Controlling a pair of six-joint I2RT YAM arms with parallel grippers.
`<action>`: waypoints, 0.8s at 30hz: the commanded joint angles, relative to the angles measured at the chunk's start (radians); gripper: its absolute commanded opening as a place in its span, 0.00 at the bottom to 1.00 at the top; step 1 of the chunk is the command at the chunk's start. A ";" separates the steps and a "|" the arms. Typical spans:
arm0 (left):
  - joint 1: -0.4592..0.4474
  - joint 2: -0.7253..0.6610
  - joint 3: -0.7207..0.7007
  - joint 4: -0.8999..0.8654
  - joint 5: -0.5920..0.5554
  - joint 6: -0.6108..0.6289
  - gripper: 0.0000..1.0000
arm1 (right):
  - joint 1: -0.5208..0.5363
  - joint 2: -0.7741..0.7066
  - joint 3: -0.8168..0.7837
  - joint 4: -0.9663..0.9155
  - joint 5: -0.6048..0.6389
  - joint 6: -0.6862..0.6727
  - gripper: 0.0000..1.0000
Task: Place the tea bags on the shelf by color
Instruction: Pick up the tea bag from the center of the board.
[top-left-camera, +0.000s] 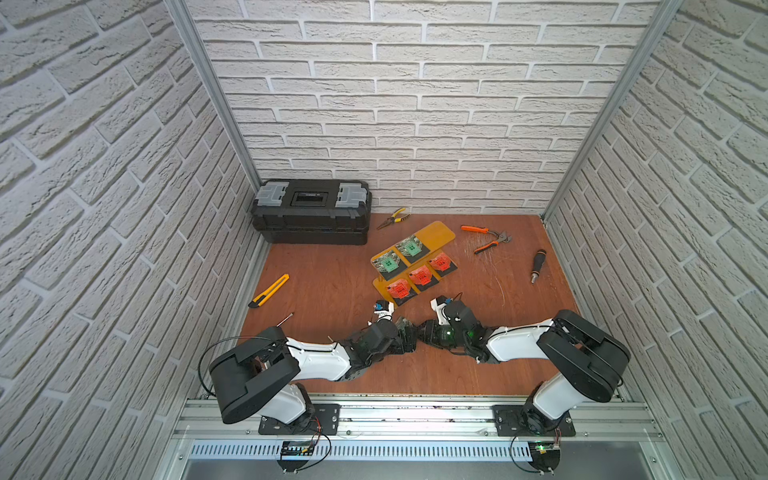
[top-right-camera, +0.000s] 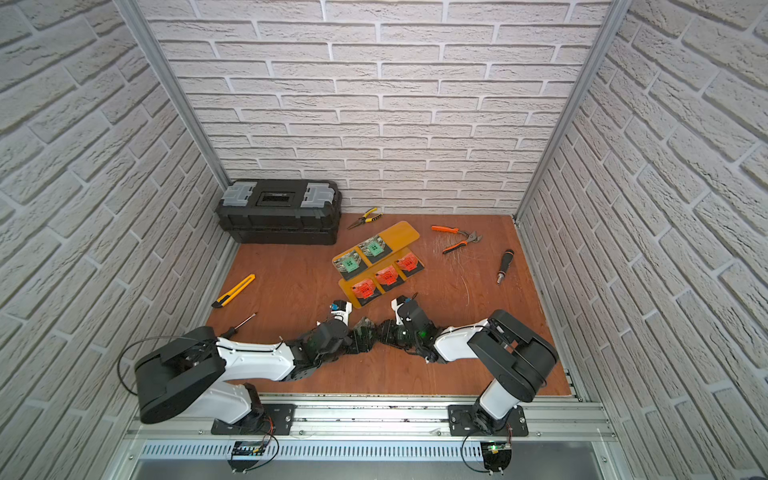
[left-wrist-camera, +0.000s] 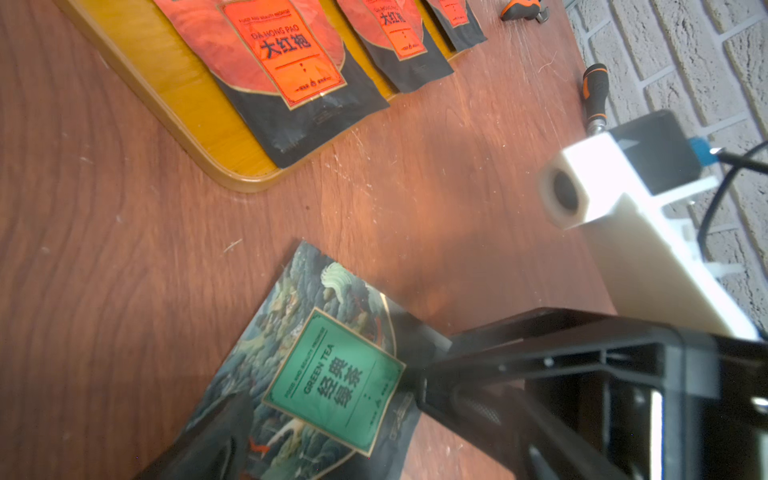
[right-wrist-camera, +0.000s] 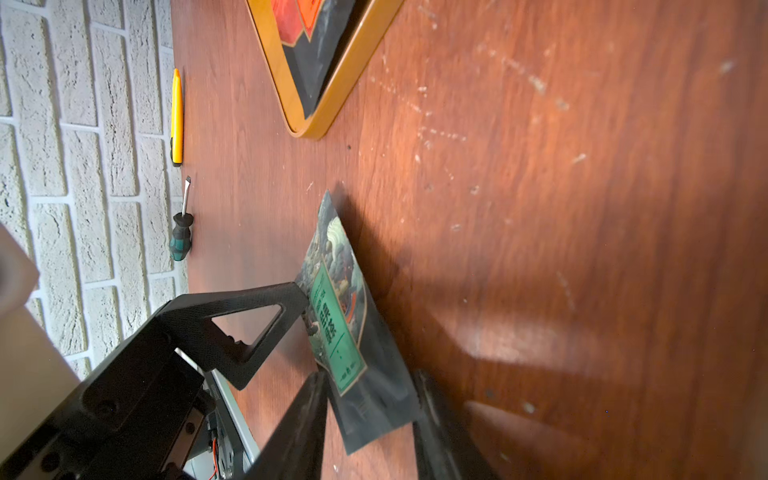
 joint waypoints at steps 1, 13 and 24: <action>0.001 0.019 -0.019 -0.003 0.001 -0.010 0.98 | -0.005 0.013 0.011 0.041 0.002 0.012 0.36; 0.002 0.020 -0.022 -0.004 0.000 -0.011 0.98 | -0.011 0.024 0.016 0.067 -0.012 0.015 0.11; 0.003 -0.030 -0.019 -0.026 -0.019 -0.004 0.98 | -0.011 -0.008 0.014 0.056 -0.023 -0.036 0.03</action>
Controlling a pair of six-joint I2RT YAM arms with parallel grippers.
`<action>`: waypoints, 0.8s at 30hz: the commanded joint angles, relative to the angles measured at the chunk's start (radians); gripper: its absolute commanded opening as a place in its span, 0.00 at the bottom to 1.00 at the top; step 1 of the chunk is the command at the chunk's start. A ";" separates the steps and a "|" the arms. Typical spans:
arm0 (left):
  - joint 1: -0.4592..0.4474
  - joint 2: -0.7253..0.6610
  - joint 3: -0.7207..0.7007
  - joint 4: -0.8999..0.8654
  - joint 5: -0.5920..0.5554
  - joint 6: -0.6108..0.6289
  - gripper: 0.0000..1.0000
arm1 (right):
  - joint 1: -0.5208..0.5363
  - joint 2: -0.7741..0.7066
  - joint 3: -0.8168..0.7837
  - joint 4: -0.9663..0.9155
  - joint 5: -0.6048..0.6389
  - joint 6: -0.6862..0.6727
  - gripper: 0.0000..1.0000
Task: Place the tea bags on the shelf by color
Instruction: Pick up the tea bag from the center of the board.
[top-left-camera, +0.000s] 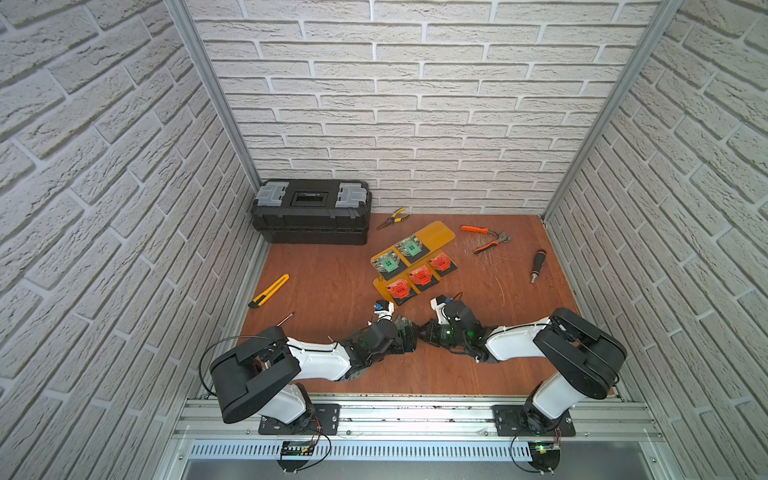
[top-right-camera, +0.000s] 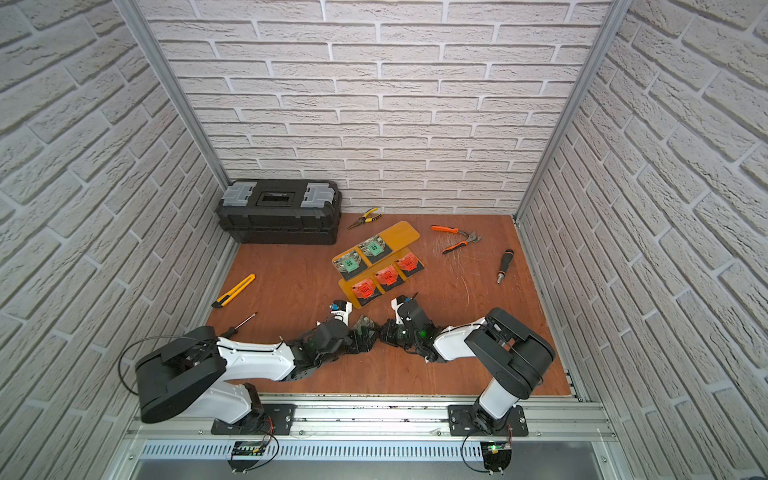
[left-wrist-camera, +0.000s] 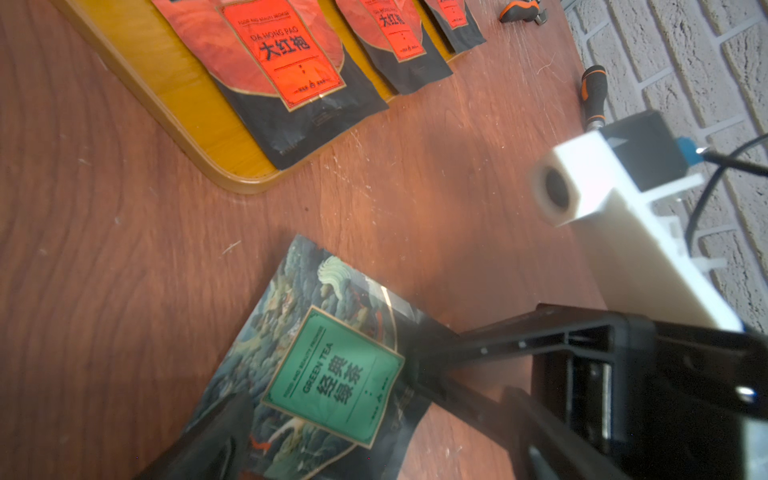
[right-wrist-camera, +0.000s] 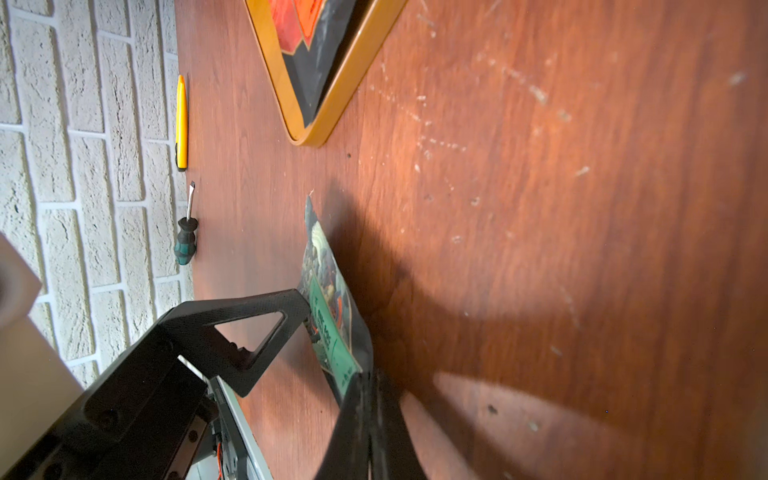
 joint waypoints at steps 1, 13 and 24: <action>0.004 -0.041 -0.021 -0.034 -0.023 0.004 0.98 | -0.005 -0.037 0.013 0.017 -0.012 -0.049 0.03; 0.013 -0.318 -0.049 -0.248 -0.148 0.075 0.98 | -0.005 -0.353 0.034 -0.342 0.028 -0.291 0.02; 0.017 -0.519 -0.098 -0.378 -0.228 0.090 0.98 | -0.030 -0.642 0.092 -0.650 0.091 -0.394 0.02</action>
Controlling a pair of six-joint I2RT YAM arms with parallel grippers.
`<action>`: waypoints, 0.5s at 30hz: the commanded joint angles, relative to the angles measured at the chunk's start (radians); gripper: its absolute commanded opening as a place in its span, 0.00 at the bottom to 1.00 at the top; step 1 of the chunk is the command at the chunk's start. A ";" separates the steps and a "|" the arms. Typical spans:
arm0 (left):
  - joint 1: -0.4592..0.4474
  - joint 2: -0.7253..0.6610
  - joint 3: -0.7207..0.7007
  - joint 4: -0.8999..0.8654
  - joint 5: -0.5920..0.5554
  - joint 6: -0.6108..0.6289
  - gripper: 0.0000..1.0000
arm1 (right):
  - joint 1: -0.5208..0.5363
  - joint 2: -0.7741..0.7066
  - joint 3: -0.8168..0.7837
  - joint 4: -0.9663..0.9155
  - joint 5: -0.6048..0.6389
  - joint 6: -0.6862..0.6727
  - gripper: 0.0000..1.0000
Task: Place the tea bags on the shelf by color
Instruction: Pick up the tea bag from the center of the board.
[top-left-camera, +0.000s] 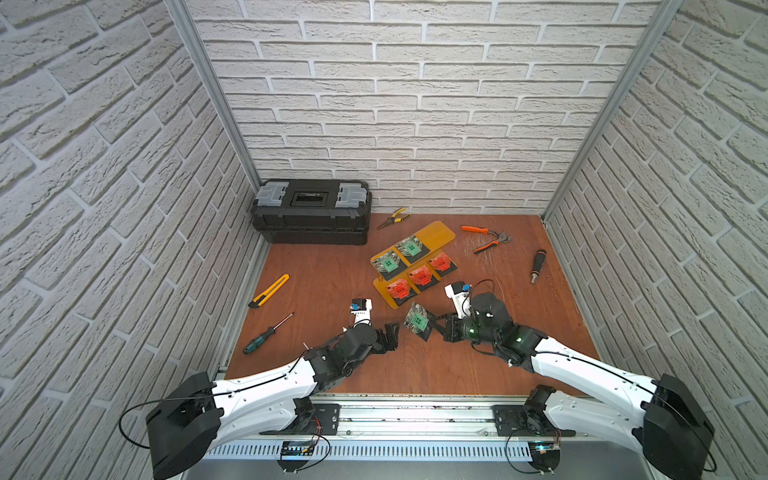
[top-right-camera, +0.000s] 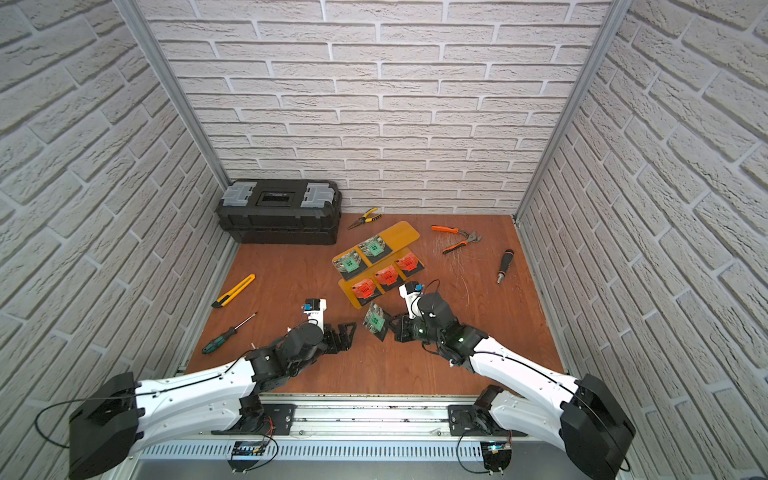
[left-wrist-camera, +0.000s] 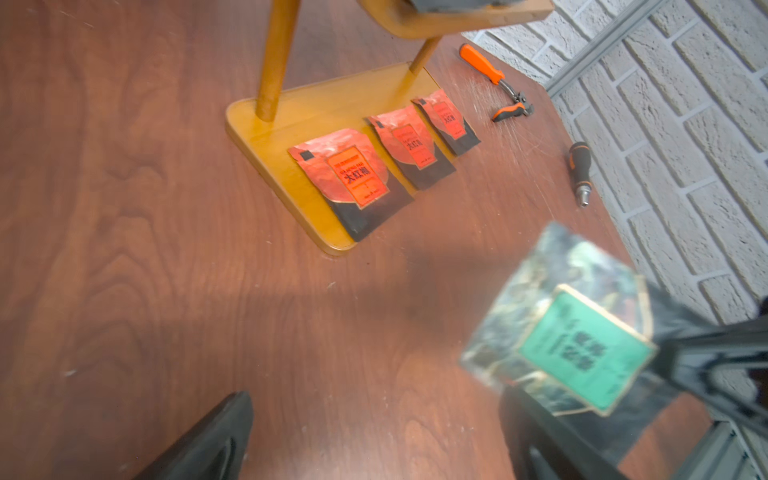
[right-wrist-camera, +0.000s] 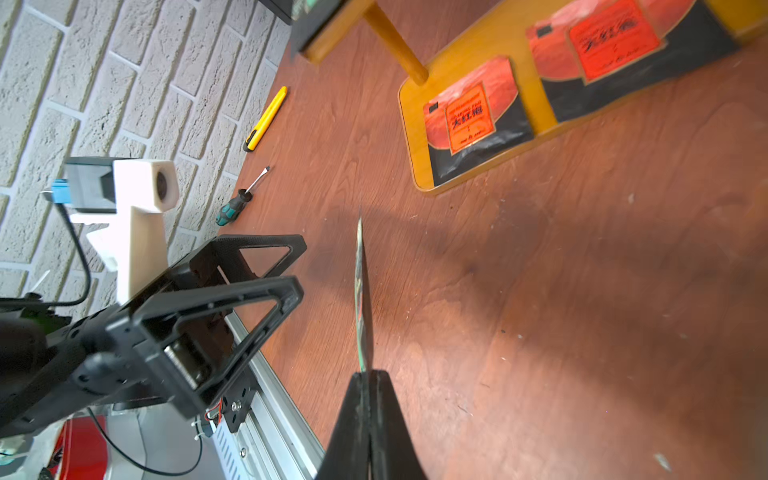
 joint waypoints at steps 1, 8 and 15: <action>0.008 -0.057 -0.025 -0.054 -0.052 0.020 0.98 | -0.015 -0.062 0.030 -0.113 0.031 -0.055 0.02; 0.008 -0.161 -0.052 -0.112 -0.066 0.039 0.98 | -0.057 -0.146 0.060 -0.175 0.032 -0.075 0.03; 0.008 -0.232 -0.086 -0.139 -0.069 0.038 0.98 | -0.131 -0.160 0.133 -0.211 -0.020 -0.121 0.02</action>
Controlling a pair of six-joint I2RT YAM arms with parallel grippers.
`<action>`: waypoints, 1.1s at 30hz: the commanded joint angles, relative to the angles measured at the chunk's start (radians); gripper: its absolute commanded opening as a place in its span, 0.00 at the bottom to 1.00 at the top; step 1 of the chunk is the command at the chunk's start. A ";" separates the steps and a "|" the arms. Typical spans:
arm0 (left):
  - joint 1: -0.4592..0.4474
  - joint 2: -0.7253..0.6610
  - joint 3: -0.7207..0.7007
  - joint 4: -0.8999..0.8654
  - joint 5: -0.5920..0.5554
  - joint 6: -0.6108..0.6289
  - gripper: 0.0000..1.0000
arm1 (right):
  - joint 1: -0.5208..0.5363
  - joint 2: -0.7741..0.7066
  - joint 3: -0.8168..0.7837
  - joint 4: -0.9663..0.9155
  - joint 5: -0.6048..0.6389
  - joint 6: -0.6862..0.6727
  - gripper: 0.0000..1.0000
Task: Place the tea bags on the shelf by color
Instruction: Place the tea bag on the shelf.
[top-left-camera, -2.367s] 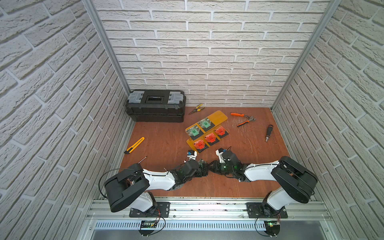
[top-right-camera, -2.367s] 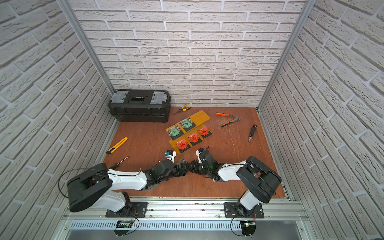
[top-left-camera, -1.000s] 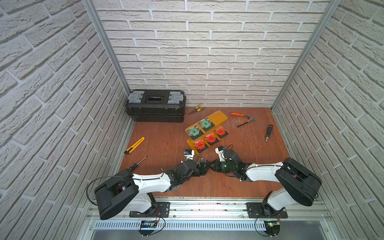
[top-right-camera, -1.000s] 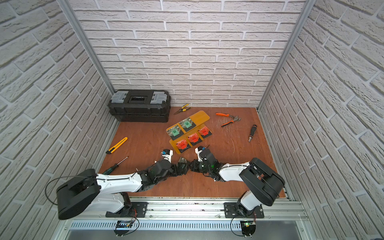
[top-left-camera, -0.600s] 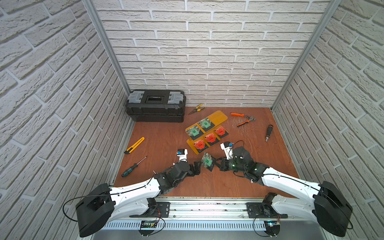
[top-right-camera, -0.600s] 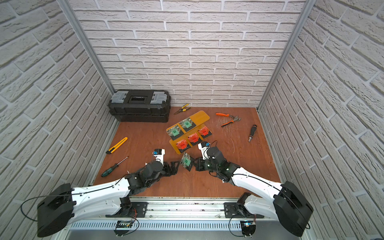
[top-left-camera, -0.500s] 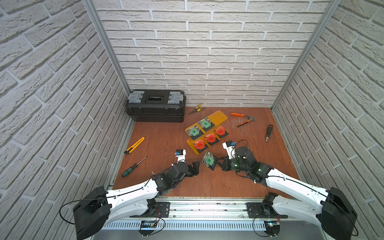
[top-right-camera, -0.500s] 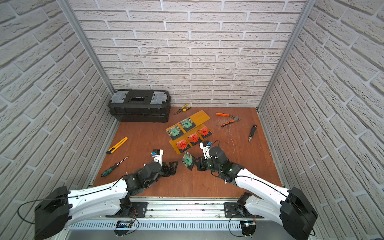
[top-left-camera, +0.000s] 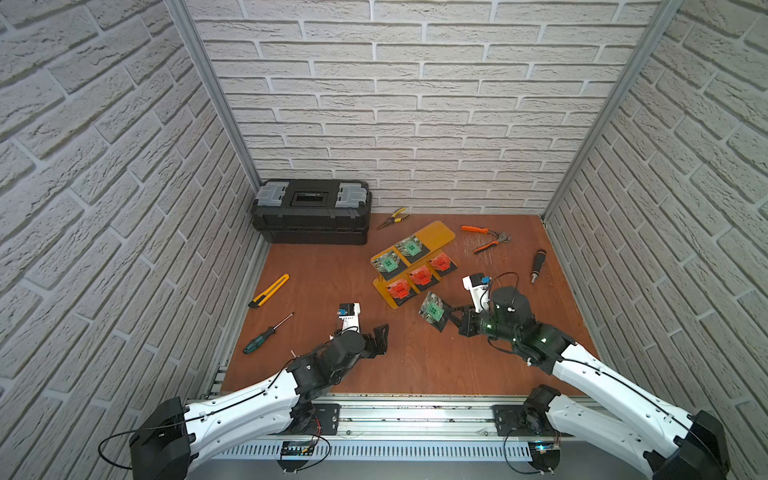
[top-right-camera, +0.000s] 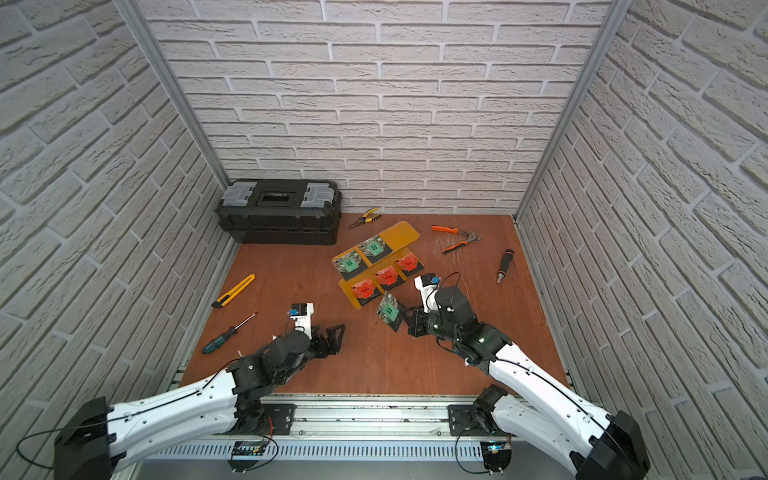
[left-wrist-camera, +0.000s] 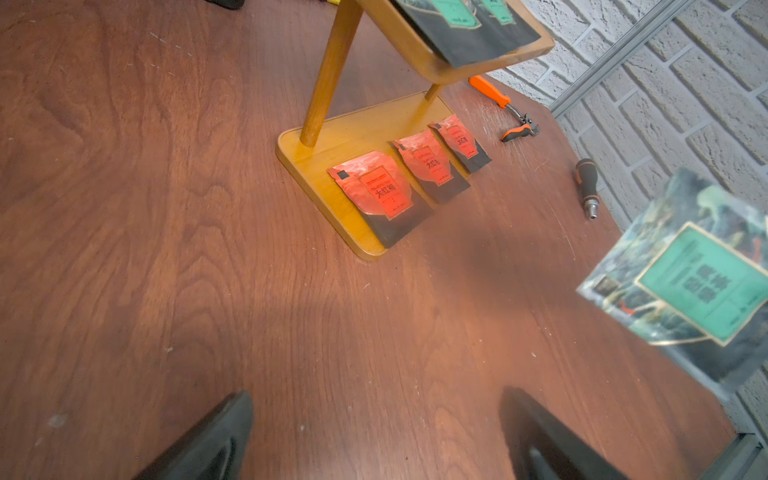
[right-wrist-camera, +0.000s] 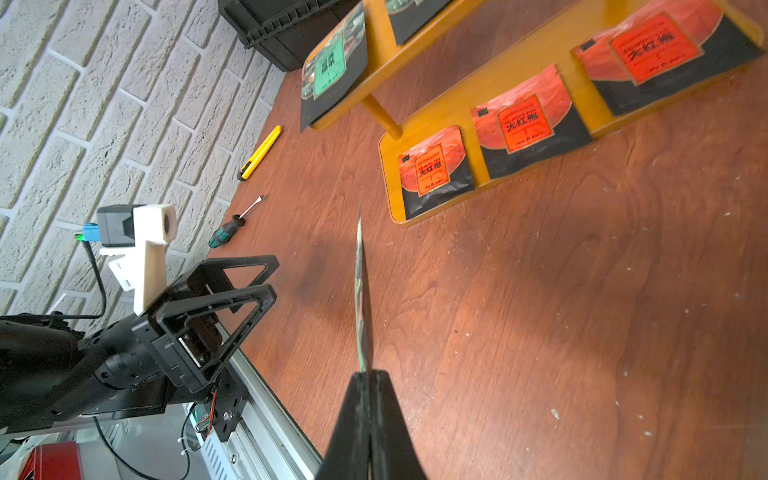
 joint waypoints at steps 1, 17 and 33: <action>0.007 -0.026 -0.027 -0.021 -0.019 0.012 0.98 | -0.044 -0.014 0.051 0.003 -0.041 -0.044 0.02; 0.008 -0.135 -0.058 -0.058 -0.016 0.030 0.98 | -0.263 0.196 0.264 0.082 -0.183 -0.121 0.02; 0.008 -0.187 -0.072 -0.068 -0.019 0.052 0.99 | -0.387 0.528 0.523 0.163 -0.265 -0.156 0.02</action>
